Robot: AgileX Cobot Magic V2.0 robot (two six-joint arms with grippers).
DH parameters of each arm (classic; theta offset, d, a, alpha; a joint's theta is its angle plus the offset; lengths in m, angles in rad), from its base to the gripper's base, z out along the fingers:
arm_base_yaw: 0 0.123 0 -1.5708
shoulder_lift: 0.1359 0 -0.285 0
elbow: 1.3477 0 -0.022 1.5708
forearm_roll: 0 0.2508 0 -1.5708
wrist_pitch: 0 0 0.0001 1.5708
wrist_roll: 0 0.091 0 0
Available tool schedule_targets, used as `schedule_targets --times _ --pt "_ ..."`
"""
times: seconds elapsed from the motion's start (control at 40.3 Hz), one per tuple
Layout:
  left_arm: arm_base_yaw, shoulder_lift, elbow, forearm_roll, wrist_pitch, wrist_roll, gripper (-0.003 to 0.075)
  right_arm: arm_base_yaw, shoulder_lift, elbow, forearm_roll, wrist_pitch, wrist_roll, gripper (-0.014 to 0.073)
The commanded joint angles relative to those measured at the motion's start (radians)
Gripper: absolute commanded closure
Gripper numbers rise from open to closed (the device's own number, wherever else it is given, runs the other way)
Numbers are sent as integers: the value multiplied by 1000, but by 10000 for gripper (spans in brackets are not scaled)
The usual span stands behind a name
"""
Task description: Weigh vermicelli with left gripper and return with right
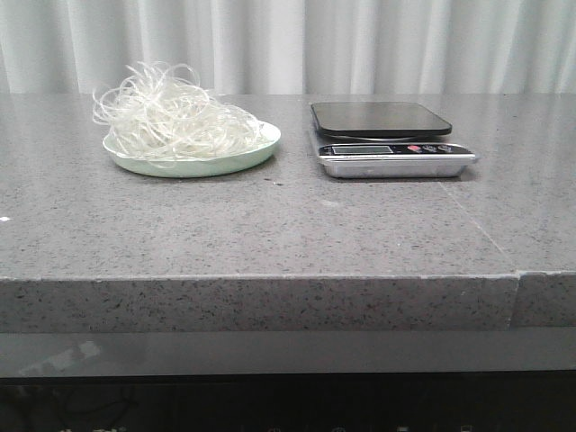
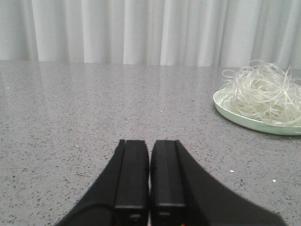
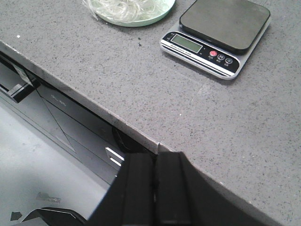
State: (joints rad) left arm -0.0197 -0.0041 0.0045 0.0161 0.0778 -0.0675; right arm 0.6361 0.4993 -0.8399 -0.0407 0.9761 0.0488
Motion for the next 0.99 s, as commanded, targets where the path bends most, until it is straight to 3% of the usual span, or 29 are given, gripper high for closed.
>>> schedule_targets --times 0.0,0.719,0.967 --pt "-2 -22 38 -10 -93 -7 566 -5 4 -22 -11 -56 -3 429" --pt "-2 -22 38 -10 -93 -7 566 -27 -15 3 -15 -73 -5 429" --pt "-2 -22 38 -10 -93 -7 566 -255 -217 292 21 -441 -4 429"
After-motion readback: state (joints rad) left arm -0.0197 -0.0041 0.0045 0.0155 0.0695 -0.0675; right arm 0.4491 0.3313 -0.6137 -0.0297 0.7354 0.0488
